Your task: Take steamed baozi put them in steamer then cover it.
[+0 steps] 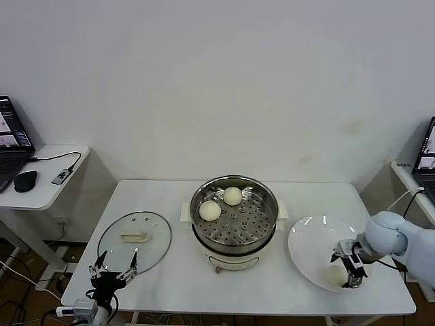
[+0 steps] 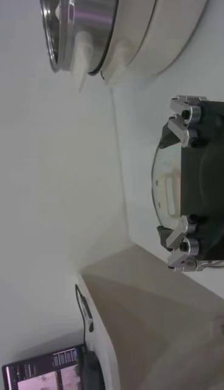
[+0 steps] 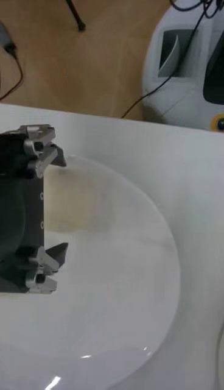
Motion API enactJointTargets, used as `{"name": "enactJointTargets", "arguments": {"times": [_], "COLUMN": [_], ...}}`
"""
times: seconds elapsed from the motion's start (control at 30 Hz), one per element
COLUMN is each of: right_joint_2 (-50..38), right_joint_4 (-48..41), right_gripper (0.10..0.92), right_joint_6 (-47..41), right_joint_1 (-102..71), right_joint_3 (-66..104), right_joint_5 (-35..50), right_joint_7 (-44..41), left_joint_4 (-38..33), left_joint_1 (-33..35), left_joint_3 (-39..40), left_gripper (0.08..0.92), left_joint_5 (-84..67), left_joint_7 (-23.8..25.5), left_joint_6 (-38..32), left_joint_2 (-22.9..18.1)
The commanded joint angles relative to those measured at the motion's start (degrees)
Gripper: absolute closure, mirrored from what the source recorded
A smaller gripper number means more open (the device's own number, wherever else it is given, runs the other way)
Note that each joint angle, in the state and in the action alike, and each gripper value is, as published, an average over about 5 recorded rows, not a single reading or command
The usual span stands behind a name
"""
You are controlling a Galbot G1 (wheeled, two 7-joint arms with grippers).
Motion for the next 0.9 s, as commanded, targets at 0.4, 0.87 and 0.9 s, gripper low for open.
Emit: {"name": "enactJointTargets", "arguments": {"times": [0.4, 0.87, 0.9], "right_joint_2": [-0.09, -1.87, -1.5], "right_joint_4": [-0.15, 2.56, 2.53], "right_gripper": [0.506, 0.516, 0.516], "right_joint_6": [-0.74, -1.29, -1.36], "right_joint_1": [0.69, 24.68, 26.7], "right_joint_3": [1.83, -3.51, -4.17], "right_joint_5": [0.27, 11.06, 11.83], "right_joint_7": [-0.18, -1.32, -1.31], "left_joint_4": [0.0, -0.04, -0.08], "left_joint_1": [-0.07, -0.85, -0.94], "left_joint_3": [0.02, 0.45, 0.5], "left_gripper": [0.177, 0.177, 0.177], "left_joint_5": [-0.05, -0.26, -0.27], "left_joint_7": [0.01, 0.13, 0.14], "left_joint_6": [-0.01, 0.02, 0.03], "left_joint_2": [0.06, 0.65, 0.74]}}
